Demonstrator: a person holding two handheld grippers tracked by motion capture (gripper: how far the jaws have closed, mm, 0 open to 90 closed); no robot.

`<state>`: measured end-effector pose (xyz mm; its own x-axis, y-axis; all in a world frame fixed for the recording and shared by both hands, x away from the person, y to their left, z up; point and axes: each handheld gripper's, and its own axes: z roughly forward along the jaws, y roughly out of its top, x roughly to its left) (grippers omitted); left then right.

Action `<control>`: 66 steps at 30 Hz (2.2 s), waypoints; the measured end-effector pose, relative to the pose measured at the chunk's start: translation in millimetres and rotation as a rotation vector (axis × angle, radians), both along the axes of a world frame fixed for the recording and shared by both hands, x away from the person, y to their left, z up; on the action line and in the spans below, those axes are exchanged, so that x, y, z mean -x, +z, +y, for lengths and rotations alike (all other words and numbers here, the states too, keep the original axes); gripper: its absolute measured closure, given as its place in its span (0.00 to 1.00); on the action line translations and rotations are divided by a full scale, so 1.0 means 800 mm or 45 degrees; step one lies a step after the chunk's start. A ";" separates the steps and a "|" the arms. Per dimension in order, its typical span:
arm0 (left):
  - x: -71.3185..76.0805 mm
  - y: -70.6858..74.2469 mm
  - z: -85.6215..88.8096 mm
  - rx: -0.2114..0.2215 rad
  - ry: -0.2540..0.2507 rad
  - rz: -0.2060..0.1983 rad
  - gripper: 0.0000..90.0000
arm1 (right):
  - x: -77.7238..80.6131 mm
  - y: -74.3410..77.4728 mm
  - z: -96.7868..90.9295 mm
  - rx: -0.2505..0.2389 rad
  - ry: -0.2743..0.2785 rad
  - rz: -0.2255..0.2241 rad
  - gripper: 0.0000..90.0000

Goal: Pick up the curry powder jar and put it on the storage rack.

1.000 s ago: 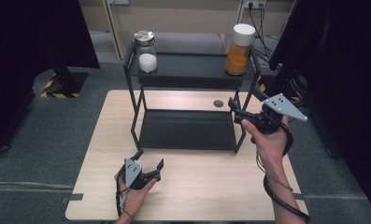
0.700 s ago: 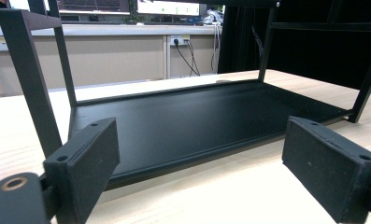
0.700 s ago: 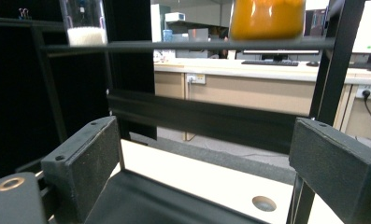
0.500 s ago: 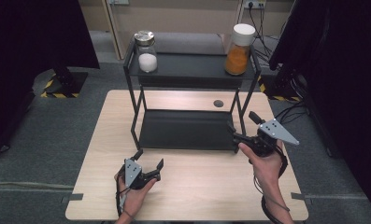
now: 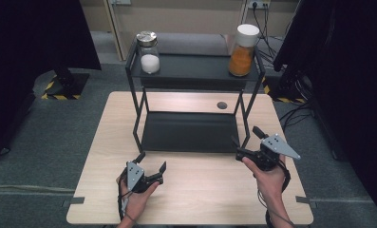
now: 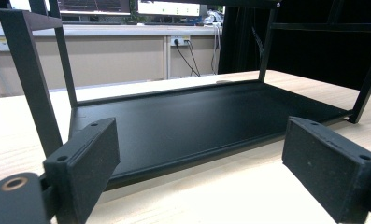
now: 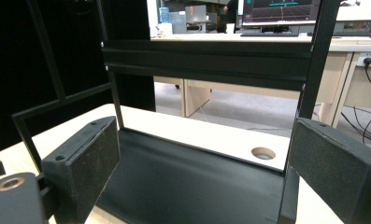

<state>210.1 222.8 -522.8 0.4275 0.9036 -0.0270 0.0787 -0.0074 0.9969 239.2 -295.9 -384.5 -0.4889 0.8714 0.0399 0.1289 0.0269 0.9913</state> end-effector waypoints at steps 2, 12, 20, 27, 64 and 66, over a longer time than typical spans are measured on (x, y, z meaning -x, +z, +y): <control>0.000 0.000 0.000 0.000 0.000 -0.001 0.12 | 0.002 -0.005 -0.001 -0.004 0.000 0.008 0.10; 0.000 0.000 0.000 0.001 0.000 -0.001 0.12 | 0.012 -0.032 -0.003 0.002 -0.004 0.041 0.10; 0.000 0.000 0.000 0.000 0.000 -0.001 0.12 | 0.018 -0.049 -0.004 -0.001 -0.007 0.055 0.10; 0.000 0.000 0.000 0.001 0.000 -0.003 0.12 | 0.023 -0.059 -0.004 0.000 -0.018 0.060 0.10; 0.001 -0.001 0.000 0.001 0.001 -0.007 0.12 | 0.040 -0.104 -0.005 0.048 -0.042 0.126 0.10; 0.001 -0.001 -0.001 0.002 0.002 -0.007 0.12 | 0.041 -0.107 -0.004 0.053 -0.045 0.132 0.10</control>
<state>209.3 222.4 -523.8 0.4261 0.9043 -0.0257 0.0729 -0.0060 0.9973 206.2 -299.3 -470.1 -0.4532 0.8899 0.0518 0.2319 0.0616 0.9708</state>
